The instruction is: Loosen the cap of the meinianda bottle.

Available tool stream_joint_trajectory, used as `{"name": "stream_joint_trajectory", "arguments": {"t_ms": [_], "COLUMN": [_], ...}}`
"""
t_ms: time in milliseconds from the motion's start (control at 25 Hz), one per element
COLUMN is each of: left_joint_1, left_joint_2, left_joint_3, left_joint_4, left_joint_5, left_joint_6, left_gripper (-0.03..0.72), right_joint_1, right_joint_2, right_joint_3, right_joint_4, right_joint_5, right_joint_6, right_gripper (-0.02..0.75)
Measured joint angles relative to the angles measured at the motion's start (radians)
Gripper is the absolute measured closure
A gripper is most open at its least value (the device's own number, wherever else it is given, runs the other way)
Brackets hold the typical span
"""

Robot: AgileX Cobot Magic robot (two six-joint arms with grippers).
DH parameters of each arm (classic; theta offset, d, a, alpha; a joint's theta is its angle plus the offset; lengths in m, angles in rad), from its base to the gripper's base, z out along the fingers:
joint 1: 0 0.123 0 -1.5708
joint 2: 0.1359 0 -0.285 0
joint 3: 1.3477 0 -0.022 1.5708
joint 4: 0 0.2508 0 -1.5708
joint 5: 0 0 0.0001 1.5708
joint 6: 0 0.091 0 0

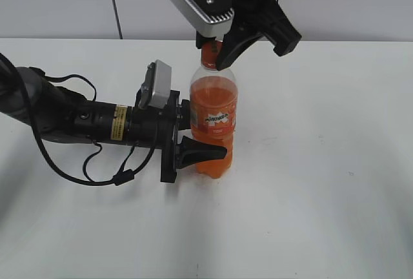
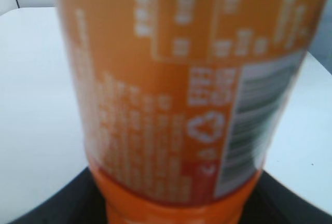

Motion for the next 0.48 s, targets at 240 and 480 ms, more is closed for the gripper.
{"name": "stream_joint_trajectory", "arguments": {"t_ms": [240,480], "left_joint_1": [0.000,0.000], "left_joint_2": [0.000,0.000], "left_joint_3": [0.000,0.000], "left_joint_4": [-0.004,-0.005], "left_joint_5": [0.001,0.002], "left_joint_6": [-0.006,-0.008], "left_gripper": [0.293,0.293], "right_joint_1": [0.000,0.000], "right_joint_2": [0.001,0.001], "right_joint_3": [0.000,0.000], "right_joint_4": [0.008,0.032], "right_joint_5": [-0.008,-0.009], "right_joint_6": [0.047,0.096], "right_gripper": [0.387,0.316]}}
